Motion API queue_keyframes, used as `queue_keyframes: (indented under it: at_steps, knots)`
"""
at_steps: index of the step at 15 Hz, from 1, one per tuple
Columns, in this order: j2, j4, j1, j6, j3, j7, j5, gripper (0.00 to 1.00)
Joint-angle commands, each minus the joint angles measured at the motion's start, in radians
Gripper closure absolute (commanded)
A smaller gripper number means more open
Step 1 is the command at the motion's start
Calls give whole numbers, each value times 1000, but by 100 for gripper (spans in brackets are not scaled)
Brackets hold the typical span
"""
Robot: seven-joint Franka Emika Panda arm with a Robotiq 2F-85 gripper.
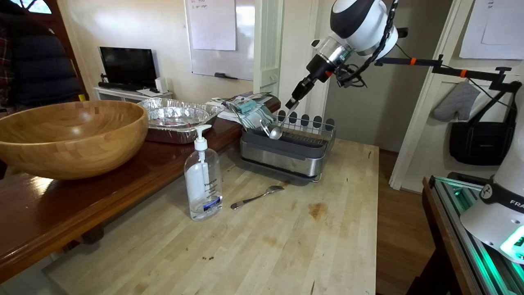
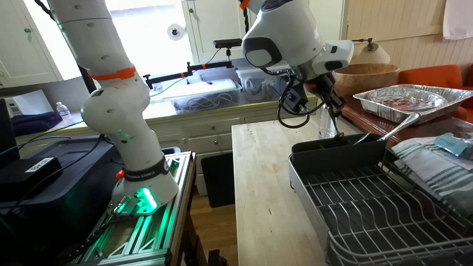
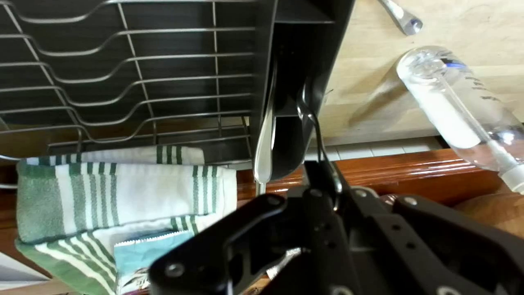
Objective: Move the spoon to the countertop
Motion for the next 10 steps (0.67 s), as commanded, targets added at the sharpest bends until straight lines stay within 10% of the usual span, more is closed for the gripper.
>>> queue_keyframes:
  at_steps: [1, 10]
  knots:
    - [-97, -69, 9, 22, 23, 0, -48, 99]
    - [-190, -125, 45, -4, 100, -44, -68, 99]
